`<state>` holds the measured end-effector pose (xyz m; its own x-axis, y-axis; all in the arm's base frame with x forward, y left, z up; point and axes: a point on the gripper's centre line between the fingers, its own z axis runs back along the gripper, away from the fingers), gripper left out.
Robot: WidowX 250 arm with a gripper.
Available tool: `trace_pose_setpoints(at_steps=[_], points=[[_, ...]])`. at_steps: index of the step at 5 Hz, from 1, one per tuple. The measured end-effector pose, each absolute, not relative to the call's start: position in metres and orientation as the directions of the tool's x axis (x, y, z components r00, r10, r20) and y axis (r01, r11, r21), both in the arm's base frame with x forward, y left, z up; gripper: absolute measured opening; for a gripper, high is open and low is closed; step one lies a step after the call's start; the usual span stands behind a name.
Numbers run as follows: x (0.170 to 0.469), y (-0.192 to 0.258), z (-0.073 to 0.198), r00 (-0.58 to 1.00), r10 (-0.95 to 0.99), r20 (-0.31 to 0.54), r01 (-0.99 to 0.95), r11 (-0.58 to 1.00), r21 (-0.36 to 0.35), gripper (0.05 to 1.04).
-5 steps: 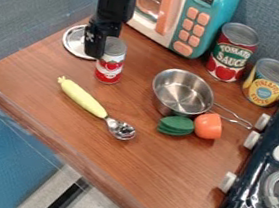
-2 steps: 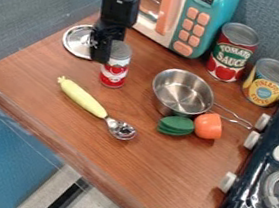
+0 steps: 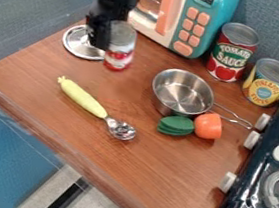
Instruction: MOVE THE TOMATO PASTE TO THE RIGHT SIDE OF THE YELLOW SPOON
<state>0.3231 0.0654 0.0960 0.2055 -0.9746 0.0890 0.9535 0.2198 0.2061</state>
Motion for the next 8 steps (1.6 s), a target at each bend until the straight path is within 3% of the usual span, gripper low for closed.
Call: trace_pose_setpoints(at_steps=[1, 2, 4, 6, 7, 8], points=[[0.300, 0.020, 0.111, 0.096, -0.986, 0.136, 0.967, 0.124, 0.221, 0.826], [0.279, -0.021, 0.107, -0.024, -0.988, 0.150, 0.979, 0.008, 0.204, 0.826], [0.268, -0.055, 0.071, -0.153, -0.983, 0.100, 0.968, -0.129, 0.214, 0.826], [0.277, -0.055, 0.034, -0.140, -0.987, 0.085, 0.983, -0.128, 0.132, 0.826], [0.282, -0.050, 0.032, -0.093, -0.991, 0.096, 0.992, -0.084, 0.091, 0.890], [0.278, -0.047, 0.032, -0.103, -0.989, 0.109, 0.993, -0.096, 0.064, 1.013]])
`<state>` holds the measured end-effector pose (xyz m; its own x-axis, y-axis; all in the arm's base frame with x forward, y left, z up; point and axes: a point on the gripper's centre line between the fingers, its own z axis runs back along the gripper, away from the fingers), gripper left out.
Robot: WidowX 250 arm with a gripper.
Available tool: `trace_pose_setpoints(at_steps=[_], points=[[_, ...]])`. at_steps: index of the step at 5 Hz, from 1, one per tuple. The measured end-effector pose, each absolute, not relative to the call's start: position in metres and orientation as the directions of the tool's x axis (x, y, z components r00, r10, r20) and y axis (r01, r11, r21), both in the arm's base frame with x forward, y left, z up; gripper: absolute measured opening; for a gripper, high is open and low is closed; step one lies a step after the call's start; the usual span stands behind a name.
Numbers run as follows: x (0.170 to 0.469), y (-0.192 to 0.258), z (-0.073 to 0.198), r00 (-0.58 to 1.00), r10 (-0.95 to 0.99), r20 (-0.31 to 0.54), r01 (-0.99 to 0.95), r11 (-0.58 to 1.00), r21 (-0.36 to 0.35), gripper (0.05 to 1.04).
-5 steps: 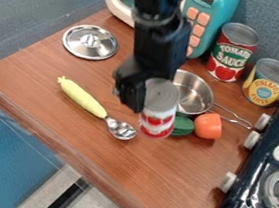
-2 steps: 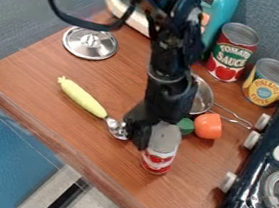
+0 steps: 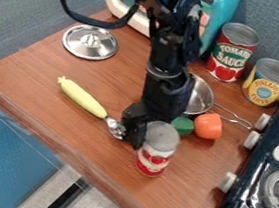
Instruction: MOVE THE TOMATO PASTE TO THE RIGHT SIDE OF THE YELLOW SPOON
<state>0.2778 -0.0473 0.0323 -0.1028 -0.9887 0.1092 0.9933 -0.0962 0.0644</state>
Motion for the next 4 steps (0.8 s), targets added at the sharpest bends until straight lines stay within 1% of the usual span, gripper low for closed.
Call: trace_pose_setpoints(at_steps=[1, 2, 3, 4], points=[[0.274, -0.049, 0.048, -0.129, -0.984, 0.127, 0.987, -0.116, 0.107, 1.009], [0.271, -0.047, 0.069, -0.124, -0.978, 0.169, 0.985, -0.101, 0.140, 1.001], [0.272, -0.048, 0.106, -0.150, -0.965, 0.215, 0.972, -0.104, 0.209, 1.001], [0.273, -0.031, 0.132, -0.169, -0.953, 0.252, 0.964, -0.107, 0.242, 1.001]])
